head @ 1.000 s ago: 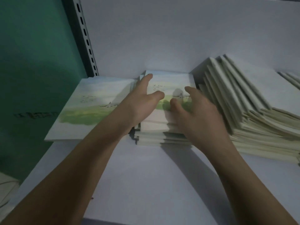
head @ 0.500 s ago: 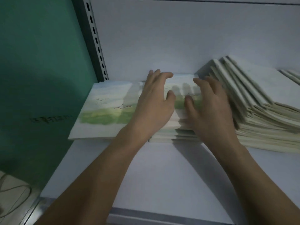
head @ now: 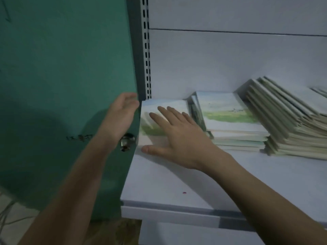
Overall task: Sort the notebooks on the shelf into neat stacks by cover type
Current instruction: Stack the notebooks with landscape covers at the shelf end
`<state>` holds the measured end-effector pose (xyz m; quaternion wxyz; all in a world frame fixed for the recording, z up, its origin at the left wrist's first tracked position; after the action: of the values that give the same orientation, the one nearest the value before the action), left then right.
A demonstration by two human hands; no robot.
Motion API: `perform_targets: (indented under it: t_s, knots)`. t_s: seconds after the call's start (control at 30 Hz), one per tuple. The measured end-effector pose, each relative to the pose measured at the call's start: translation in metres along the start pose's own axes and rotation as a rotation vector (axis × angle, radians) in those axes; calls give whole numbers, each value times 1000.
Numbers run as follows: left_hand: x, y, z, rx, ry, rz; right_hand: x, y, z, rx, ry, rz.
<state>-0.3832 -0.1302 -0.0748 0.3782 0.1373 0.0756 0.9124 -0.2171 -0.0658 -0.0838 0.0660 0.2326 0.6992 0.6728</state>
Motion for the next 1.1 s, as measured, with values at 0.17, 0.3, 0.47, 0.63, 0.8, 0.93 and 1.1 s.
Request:
perform_targets:
  t_s: [0.17, 0.3, 0.47, 0.63, 0.8, 0.93, 1.1]
  knots:
    - [-9, 30, -35, -577, 319, -328, 15, -20, -12, -68, -101, -148]
    - [-8, 44, -50, -861, 418, -410, 15, -20, -9, -112, -112, -207]
    - [5, 46, -55, -881, 503, -385, 34, 0, -25, 423, -332, -76]
    - [22, 53, -52, -883, 515, -448, 58, -13, -78, 167, -163, -66]
    - [16, 74, -72, -774, 580, -453, 69, -46, -107, -157, -51, -102]
    - [15, 88, -72, -802, 553, -424, 65, -22, -93, 122, -32, -57]
    - [22, 104, -60, -765, 450, -290, 32, -7, -37, 63, -222, -136]
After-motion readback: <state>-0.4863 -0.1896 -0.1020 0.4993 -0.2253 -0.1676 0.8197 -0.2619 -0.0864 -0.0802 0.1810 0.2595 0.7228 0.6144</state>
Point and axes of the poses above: each hand's wrist, its own x-axis towards the middle knuckle, its own y-axis out of the back of the hand, z = x × y, the point moved 1 cm from there along x, towards the middle knuckle, and after that the axes turned 3 degrees about -x, right-handed, at the moved point
